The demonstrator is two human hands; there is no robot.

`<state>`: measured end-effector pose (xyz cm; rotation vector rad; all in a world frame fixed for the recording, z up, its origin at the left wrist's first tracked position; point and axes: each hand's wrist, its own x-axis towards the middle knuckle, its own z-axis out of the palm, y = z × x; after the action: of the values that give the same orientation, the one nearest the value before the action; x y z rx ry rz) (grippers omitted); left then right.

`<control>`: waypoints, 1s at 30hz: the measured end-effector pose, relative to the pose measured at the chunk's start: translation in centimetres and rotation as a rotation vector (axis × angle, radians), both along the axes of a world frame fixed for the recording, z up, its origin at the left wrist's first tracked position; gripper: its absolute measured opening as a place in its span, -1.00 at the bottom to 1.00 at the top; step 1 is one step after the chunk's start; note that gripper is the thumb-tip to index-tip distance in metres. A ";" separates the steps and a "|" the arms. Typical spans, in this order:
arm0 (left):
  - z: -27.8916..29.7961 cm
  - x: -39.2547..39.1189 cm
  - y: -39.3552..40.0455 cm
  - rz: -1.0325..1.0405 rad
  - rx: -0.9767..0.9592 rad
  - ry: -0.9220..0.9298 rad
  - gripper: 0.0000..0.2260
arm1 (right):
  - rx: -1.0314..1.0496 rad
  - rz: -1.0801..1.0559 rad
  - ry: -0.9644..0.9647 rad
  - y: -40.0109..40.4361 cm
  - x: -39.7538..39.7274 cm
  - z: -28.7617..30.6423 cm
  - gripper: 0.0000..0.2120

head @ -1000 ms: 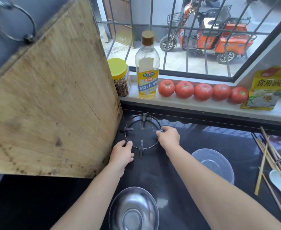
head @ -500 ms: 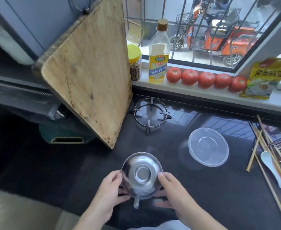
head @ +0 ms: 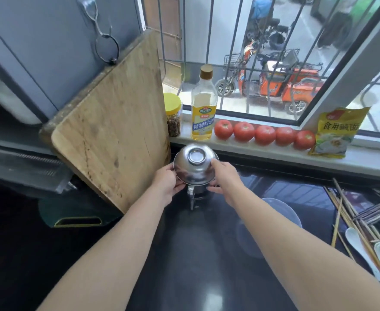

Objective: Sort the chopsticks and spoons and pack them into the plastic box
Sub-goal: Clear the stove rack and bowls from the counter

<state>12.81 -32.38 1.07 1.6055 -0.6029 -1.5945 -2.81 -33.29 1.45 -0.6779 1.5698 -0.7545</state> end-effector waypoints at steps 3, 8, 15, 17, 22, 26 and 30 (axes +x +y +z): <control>-1.3 -0.1 -1.3 0.020 0.007 0.006 -0.70 | 0.018 -0.004 0.017 -1.1 -0.1 -0.2 -0.62; -2.8 -0.3 1.8 0.110 0.069 -0.132 -0.76 | -0.134 -0.012 0.285 2.1 -3.4 -0.7 -0.55; -6.9 -1.5 5.7 -0.187 0.070 -0.457 -0.30 | 0.168 -0.431 0.730 15.8 -15.9 -5.5 -0.51; -7.6 -2.5 5.1 -0.135 0.153 -0.324 -0.27 | 0.250 -0.499 0.346 15.8 -16.1 -7.1 -0.59; -7.1 -4.0 3.3 0.294 0.232 0.219 -0.79 | 0.107 -0.526 0.021 9.8 -12.9 -6.5 -0.76; -7.9 -4.1 2.2 0.402 0.208 0.268 -0.63 | 0.084 -0.519 -0.049 4.2 -11.2 -6.7 -0.73; -8.2 -4.2 2.1 0.498 0.218 0.242 -0.59 | 0.095 -0.487 -0.025 1.5 -10.0 -7.2 -0.69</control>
<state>8.58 -30.29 -7.15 1.5295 0.1017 -1.4717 -12.82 -31.75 -5.80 -0.2109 1.7582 -1.0301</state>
